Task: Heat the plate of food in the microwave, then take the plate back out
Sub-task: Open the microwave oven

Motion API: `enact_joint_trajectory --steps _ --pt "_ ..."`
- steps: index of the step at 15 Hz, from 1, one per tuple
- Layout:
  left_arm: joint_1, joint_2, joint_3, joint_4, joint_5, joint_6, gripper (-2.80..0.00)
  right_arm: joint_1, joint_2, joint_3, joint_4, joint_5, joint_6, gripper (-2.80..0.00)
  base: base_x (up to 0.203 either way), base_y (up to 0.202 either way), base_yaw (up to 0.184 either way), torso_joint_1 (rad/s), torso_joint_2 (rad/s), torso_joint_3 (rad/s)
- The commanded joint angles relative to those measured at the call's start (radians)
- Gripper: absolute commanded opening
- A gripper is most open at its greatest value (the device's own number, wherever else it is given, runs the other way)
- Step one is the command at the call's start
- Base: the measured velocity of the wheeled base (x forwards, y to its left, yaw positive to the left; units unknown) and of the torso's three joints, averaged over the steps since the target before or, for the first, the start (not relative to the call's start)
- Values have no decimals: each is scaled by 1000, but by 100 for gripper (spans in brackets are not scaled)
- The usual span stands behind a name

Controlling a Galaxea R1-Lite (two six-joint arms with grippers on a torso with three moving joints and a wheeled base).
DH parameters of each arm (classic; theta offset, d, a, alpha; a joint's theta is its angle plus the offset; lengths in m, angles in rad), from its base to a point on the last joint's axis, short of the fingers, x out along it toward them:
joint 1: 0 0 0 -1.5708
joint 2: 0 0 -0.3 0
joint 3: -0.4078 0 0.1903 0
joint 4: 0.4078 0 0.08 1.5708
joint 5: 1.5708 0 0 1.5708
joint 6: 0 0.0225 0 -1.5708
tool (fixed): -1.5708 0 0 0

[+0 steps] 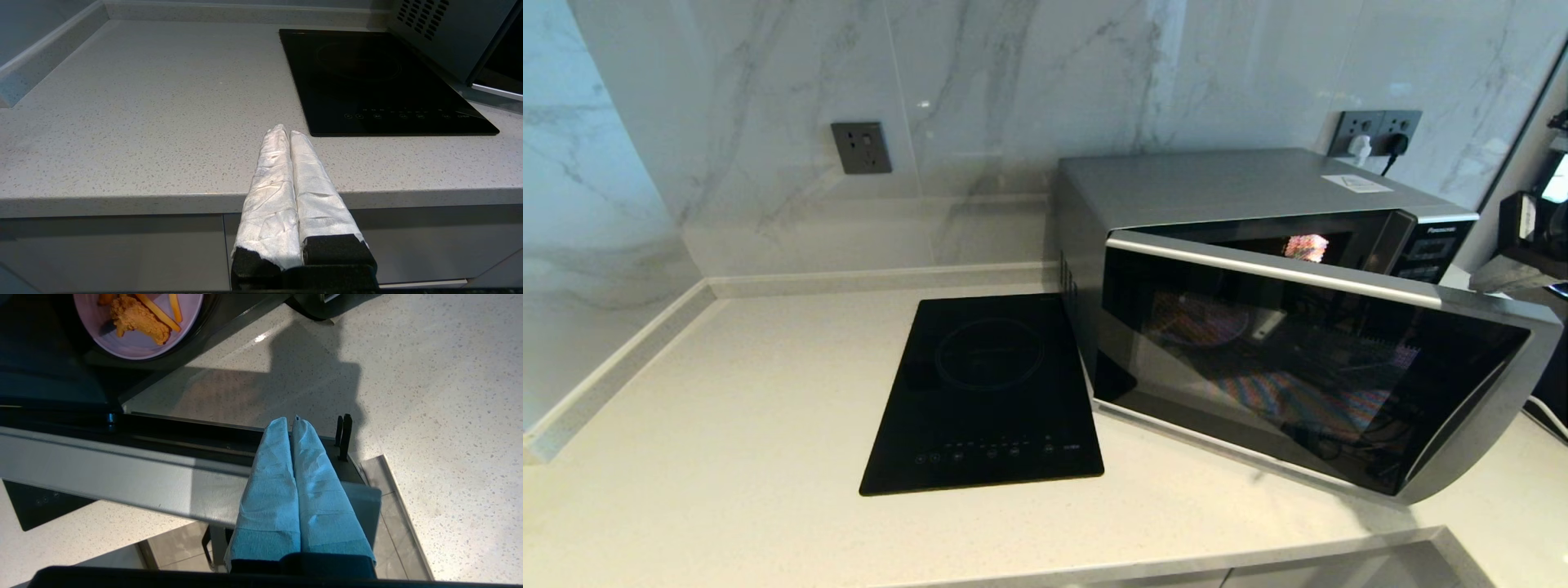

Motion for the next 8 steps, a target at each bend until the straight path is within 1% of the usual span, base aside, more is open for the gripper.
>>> enact_joint_trajectory --steps 1,3,6,8 --pt "0 2 0 -1 1 -1 -280 5 22 6 8 5 -7 -280 0 0 0 0 0 0" --pt "0 2 0 -1 1 -1 -280 10 9 12 12 10 -33 -280 0 0 0 0 0 0" --pt "0 2 0 -1 1 -1 -280 38 -35 36 28 19 -33 -280 0 0 0 0 0 0" --pt "0 2 0 -1 1 -1 -280 90 -84 80 71 30 -32 -280 0 0 0 0 0 0"
